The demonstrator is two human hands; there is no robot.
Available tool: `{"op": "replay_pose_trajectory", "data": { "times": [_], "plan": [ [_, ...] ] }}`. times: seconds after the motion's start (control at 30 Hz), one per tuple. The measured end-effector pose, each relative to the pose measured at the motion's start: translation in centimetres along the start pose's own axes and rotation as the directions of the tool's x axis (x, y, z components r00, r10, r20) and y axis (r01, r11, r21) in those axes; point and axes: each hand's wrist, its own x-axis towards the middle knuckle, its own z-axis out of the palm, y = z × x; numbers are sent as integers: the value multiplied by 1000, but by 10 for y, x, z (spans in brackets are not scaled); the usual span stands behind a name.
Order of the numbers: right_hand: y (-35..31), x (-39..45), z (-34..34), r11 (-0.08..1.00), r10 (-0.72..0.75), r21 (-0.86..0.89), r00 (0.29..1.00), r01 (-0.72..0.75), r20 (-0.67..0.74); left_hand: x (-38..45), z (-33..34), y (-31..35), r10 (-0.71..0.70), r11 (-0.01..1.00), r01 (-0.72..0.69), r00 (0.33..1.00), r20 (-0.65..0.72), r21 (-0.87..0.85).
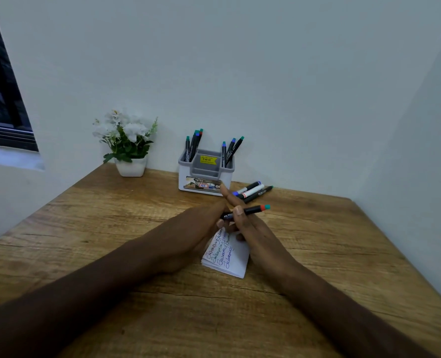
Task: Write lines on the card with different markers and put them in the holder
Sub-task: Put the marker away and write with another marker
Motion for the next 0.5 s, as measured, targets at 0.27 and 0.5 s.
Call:
{"op": "replay_pose_trajectory", "data": {
  "times": [0.27, 0.5],
  "plan": [
    [-1, -3, 1, 999, 46, -22, 999, -47, -28, 1, -4, 4, 34, 945, 4, 993, -112, 328],
    [-1, -5, -1, 997, -20, 75, 993, 29, -113, -5, -7, -2, -43, 971, 76, 988, -150, 225]
  ]
}}
